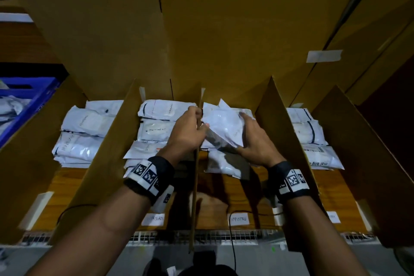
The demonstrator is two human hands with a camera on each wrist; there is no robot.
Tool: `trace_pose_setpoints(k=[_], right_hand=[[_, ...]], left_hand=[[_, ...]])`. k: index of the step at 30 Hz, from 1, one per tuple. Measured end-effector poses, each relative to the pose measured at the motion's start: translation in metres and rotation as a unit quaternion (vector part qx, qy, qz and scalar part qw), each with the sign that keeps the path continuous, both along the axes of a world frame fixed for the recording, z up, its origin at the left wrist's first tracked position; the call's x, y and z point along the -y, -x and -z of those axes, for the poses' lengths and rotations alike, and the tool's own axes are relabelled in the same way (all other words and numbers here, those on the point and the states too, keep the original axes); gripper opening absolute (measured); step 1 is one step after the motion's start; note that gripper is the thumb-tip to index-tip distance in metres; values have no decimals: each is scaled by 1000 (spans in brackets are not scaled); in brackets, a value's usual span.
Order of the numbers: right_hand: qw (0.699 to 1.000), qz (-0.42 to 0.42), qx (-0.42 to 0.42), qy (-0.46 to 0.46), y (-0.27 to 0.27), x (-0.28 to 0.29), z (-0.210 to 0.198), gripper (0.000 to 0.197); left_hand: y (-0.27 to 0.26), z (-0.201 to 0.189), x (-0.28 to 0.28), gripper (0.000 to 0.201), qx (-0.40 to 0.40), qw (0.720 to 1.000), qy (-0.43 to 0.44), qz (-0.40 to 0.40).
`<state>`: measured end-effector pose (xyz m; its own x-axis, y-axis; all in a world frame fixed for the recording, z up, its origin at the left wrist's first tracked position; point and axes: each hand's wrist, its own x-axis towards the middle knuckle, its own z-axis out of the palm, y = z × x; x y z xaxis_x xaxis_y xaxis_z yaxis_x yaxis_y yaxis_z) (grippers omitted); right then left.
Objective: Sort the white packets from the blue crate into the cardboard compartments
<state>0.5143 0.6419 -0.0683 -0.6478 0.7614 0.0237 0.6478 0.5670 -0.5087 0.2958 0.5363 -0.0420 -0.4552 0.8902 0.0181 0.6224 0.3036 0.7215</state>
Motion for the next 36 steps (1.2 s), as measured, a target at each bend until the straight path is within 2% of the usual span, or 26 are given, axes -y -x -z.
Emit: trace_pose_setpoints(k=[2, 6, 10, 15, 20, 25, 28, 33, 36], right_hand=[[997, 2, 74, -1, -2, 2, 21, 112], [982, -24, 186, -10, 0, 9, 59, 119], [967, -54, 247, -18, 5, 11, 94, 113], [961, -68, 267, -18, 9, 20, 115, 110], [964, -48, 260, -13, 15, 38, 123, 117], [967, -44, 250, -14, 12, 41, 140, 93], [968, -47, 248, 1, 16, 37, 147, 86], [965, -67, 253, 21, 13, 30, 152, 87], [964, -82, 253, 20, 12, 26, 149, 95]], left_hand=[[1, 12, 4, 53, -63, 997, 7, 46], [1, 45, 9, 72, -114, 982, 84, 127], [-3, 60, 16, 70, -158, 972, 94, 146], [-3, 64, 18, 68, -171, 970, 83, 151], [-4, 65, 22, 67, -186, 970, 51, 145], [-9, 64, 21, 69, -194, 972, 45, 127], [-11, 61, 20, 70, -179, 974, 53, 126], [-15, 59, 17, 68, -159, 978, 64, 123], [-17, 58, 16, 67, -160, 977, 69, 126]])
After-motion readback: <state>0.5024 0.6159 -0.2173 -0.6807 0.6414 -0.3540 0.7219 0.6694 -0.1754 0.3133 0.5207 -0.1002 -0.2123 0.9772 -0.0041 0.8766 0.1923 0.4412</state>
